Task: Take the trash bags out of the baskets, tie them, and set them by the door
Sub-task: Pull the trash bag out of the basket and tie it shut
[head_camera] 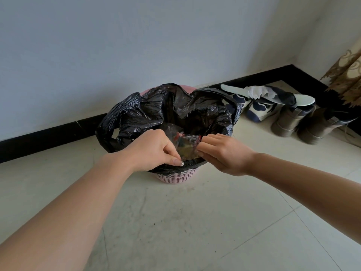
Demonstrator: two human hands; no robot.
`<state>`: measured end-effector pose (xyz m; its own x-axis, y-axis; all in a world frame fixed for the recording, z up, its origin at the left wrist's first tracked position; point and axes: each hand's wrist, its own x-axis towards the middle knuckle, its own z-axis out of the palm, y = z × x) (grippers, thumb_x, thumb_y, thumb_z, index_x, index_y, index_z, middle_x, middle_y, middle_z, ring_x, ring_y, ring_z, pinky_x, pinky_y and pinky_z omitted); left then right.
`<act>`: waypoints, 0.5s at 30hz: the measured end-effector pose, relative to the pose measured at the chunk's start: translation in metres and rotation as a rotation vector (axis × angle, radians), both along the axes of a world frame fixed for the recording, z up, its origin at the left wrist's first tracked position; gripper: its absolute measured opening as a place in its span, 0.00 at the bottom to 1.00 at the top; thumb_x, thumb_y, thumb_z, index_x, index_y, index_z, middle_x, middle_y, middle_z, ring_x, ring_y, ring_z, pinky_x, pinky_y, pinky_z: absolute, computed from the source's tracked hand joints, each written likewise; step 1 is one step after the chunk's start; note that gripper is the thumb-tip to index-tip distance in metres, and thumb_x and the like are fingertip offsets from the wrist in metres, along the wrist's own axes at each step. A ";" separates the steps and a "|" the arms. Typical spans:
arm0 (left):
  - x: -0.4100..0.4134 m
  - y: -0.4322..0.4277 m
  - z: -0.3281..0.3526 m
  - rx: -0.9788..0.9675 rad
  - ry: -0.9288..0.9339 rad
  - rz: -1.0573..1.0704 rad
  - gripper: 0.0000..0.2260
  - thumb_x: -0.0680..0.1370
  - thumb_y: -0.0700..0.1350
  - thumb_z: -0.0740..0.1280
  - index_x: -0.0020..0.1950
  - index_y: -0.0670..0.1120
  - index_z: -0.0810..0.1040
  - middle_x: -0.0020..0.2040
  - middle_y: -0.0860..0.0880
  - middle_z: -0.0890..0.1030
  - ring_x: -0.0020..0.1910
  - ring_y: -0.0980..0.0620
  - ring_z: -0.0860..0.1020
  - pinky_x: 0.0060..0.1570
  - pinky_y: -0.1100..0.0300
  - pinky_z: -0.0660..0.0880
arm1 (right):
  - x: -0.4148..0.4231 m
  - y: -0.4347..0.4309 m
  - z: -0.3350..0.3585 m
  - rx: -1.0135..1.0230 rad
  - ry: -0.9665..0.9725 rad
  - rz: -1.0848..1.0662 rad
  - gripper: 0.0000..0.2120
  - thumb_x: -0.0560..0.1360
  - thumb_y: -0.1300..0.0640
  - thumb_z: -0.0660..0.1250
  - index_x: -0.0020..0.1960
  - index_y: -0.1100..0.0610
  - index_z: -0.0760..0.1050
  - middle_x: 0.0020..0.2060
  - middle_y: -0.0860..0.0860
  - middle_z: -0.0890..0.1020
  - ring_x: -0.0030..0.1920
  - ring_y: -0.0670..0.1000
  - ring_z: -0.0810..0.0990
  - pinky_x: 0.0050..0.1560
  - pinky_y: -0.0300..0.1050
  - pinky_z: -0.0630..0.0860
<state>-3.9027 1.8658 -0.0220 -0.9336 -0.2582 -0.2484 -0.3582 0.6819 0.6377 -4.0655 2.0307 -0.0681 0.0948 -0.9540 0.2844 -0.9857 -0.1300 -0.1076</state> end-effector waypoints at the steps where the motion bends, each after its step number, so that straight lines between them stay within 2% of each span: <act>1: 0.002 0.001 -0.001 0.016 0.013 0.016 0.02 0.68 0.50 0.77 0.40 0.55 0.86 0.35 0.57 0.85 0.38 0.60 0.80 0.46 0.61 0.75 | 0.000 0.001 -0.001 -0.009 -0.015 -0.008 0.15 0.82 0.55 0.53 0.47 0.61 0.74 0.38 0.54 0.74 0.37 0.56 0.71 0.39 0.48 0.73; 5: 0.005 0.005 -0.005 -0.037 0.058 0.011 0.03 0.72 0.50 0.73 0.41 0.52 0.86 0.37 0.55 0.84 0.39 0.57 0.81 0.58 0.52 0.75 | 0.000 0.000 -0.004 -0.029 -0.062 -0.049 0.17 0.82 0.55 0.52 0.44 0.63 0.74 0.37 0.53 0.74 0.36 0.55 0.71 0.40 0.47 0.72; 8: 0.008 0.011 -0.011 -0.103 0.091 -0.009 0.07 0.75 0.54 0.68 0.39 0.54 0.79 0.33 0.57 0.80 0.33 0.58 0.77 0.56 0.47 0.75 | -0.001 -0.003 -0.007 -0.048 -0.076 -0.085 0.19 0.83 0.54 0.51 0.43 0.63 0.73 0.36 0.53 0.73 0.36 0.55 0.71 0.41 0.49 0.73; 10: 0.011 0.011 -0.013 -0.092 0.119 0.010 0.10 0.74 0.59 0.67 0.40 0.55 0.78 0.32 0.59 0.79 0.32 0.60 0.76 0.57 0.47 0.75 | -0.003 -0.004 -0.007 -0.051 -0.086 -0.107 0.20 0.83 0.53 0.49 0.44 0.63 0.73 0.36 0.53 0.74 0.36 0.56 0.72 0.41 0.51 0.72; 12: 0.014 0.009 -0.014 -0.087 0.085 0.000 0.13 0.70 0.63 0.68 0.46 0.56 0.83 0.41 0.61 0.82 0.44 0.62 0.79 0.58 0.52 0.74 | -0.003 -0.003 -0.006 -0.054 -0.088 -0.106 0.21 0.83 0.52 0.49 0.44 0.62 0.74 0.37 0.53 0.75 0.37 0.56 0.72 0.41 0.50 0.71; 13: 0.014 0.008 -0.015 -0.079 0.072 -0.012 0.16 0.69 0.63 0.68 0.49 0.55 0.85 0.46 0.60 0.84 0.51 0.60 0.79 0.62 0.54 0.72 | -0.002 -0.002 -0.006 -0.053 -0.078 -0.083 0.20 0.83 0.51 0.50 0.45 0.62 0.75 0.37 0.53 0.75 0.37 0.56 0.72 0.41 0.49 0.71; 15: 0.015 0.009 -0.018 -0.008 0.094 -0.010 0.17 0.68 0.61 0.68 0.50 0.53 0.86 0.49 0.58 0.84 0.58 0.57 0.76 0.71 0.58 0.61 | 0.000 0.003 -0.006 -0.037 -0.017 0.002 0.19 0.82 0.49 0.54 0.46 0.61 0.77 0.37 0.53 0.76 0.38 0.55 0.72 0.41 0.48 0.70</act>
